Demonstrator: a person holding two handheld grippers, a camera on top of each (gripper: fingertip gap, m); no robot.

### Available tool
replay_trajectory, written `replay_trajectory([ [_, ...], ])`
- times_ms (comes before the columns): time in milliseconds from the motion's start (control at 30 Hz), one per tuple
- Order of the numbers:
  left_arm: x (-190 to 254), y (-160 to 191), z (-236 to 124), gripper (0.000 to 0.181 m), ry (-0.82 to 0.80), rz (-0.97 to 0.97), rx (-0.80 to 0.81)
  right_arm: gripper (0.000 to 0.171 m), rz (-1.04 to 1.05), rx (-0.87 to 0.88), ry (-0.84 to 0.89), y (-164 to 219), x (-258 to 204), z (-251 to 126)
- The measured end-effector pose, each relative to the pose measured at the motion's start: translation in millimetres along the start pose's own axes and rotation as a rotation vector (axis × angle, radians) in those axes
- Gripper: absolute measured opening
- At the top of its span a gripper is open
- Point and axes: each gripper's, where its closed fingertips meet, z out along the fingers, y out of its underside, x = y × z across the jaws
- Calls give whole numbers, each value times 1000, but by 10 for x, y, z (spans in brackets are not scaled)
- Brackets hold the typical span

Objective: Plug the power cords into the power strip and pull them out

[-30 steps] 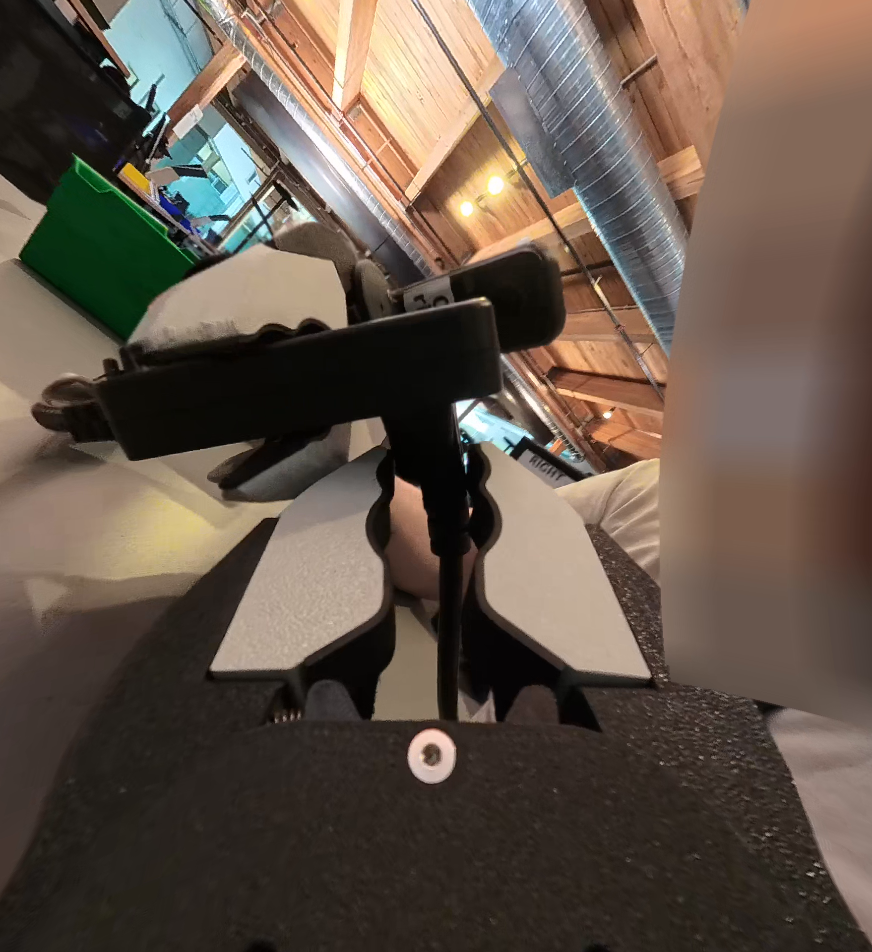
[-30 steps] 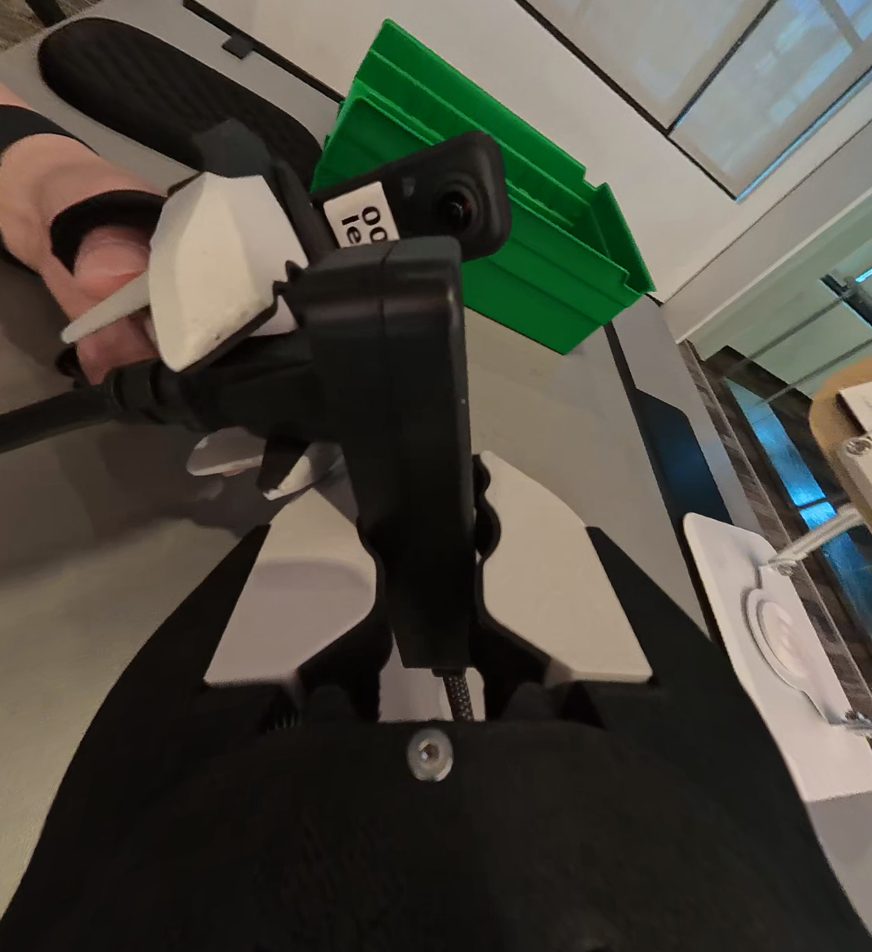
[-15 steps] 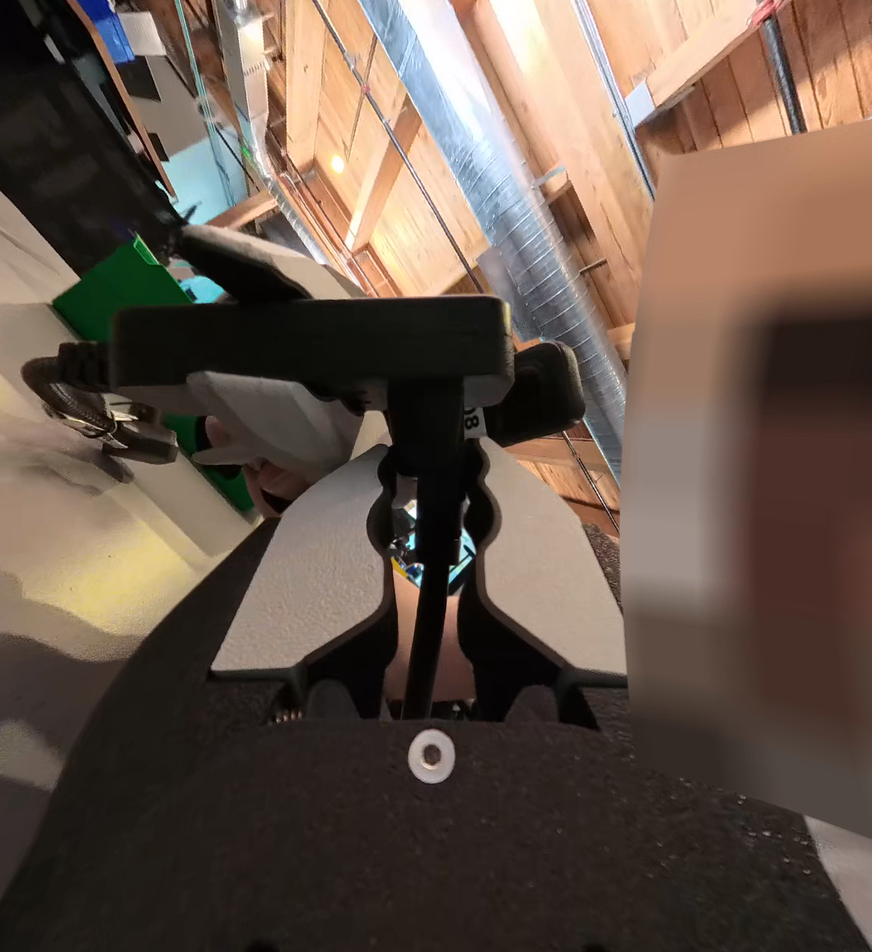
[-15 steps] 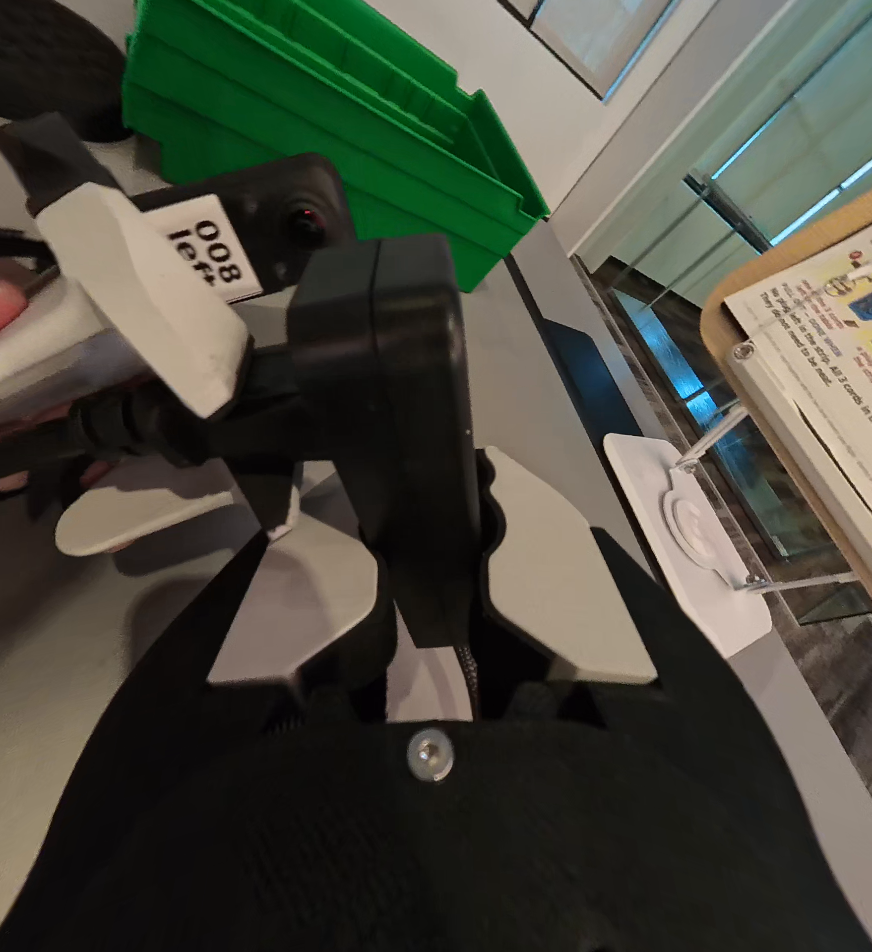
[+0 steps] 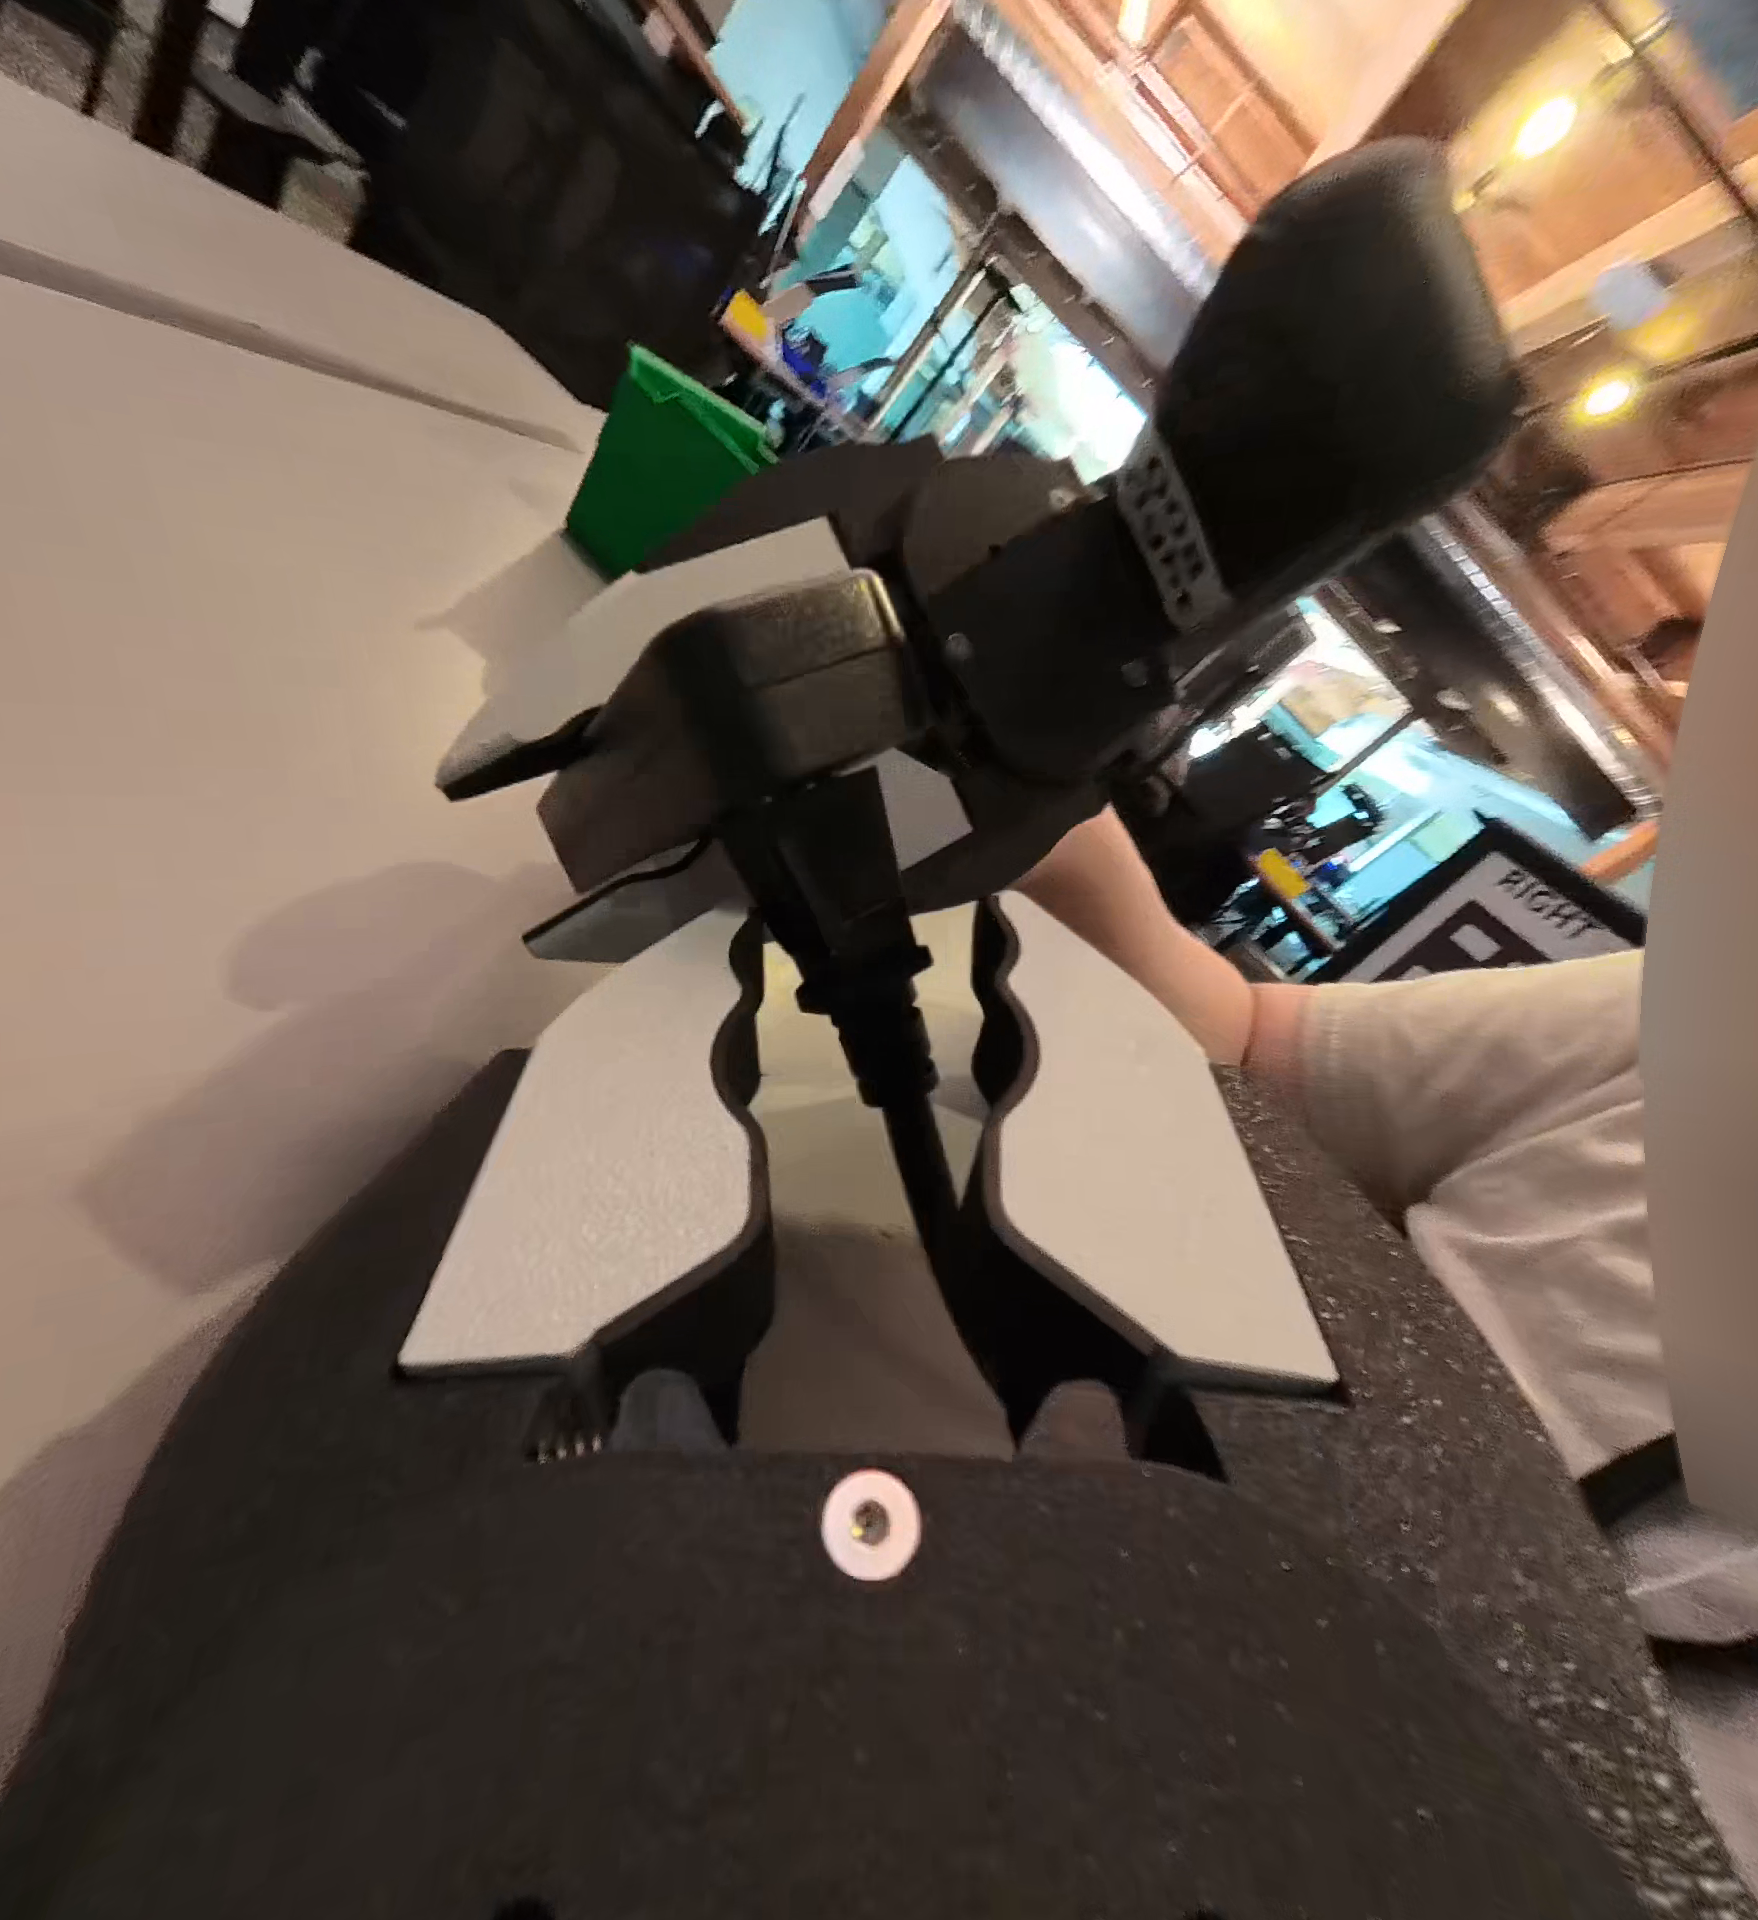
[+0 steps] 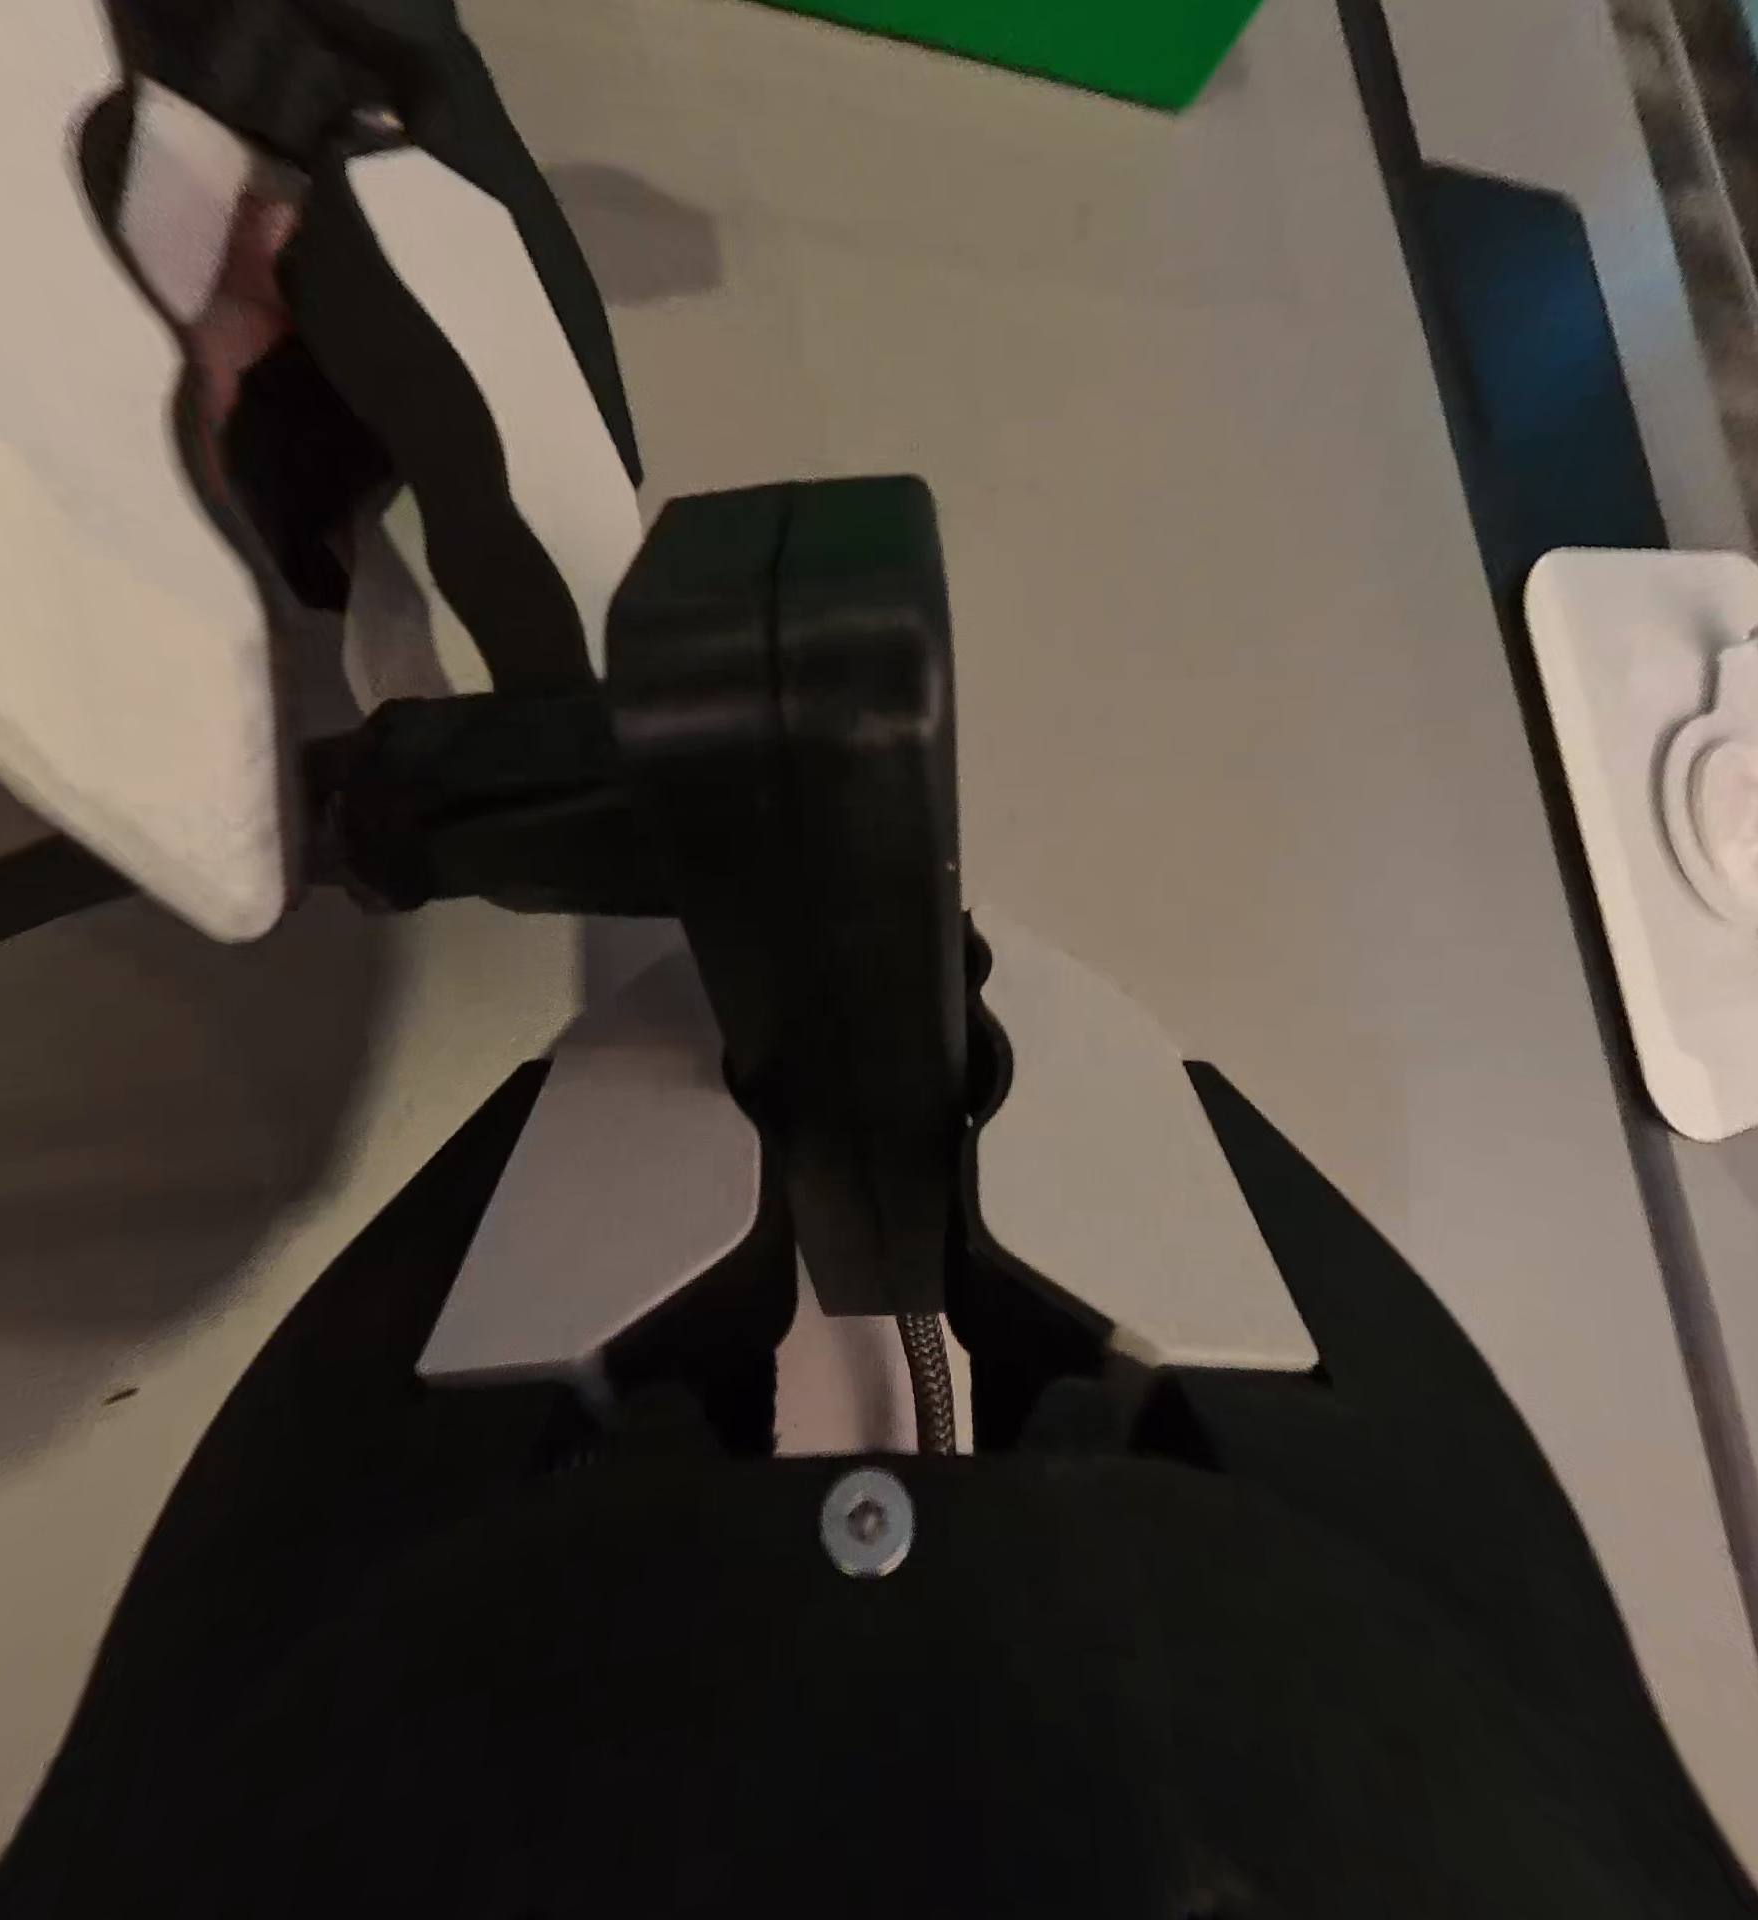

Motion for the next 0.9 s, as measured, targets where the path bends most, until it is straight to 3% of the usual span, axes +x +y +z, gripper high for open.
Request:
replay_trajectory([
  [100, -71, 126, 103, 41, -60, -31, -82, 31, -38, -92, 63, 70, 35, 19],
  [200, -193, 206, 144, 24, -142, -25, -123, 31, -51, -178, 92, 145, 42, 21],
  [367, -223, 316, 126, 23, -148, 7, -234, 30, -95, -251, 103, 226, 29, 22],
  [633, -153, 335, 14, 23, -86, 18, -282, 32, -212, -177, 80, 114, -27, -40],
  [900, -145, 510, -11, 24, -99, 138, -388, 32, -145, -179, -22, 146, -167, -10],
])
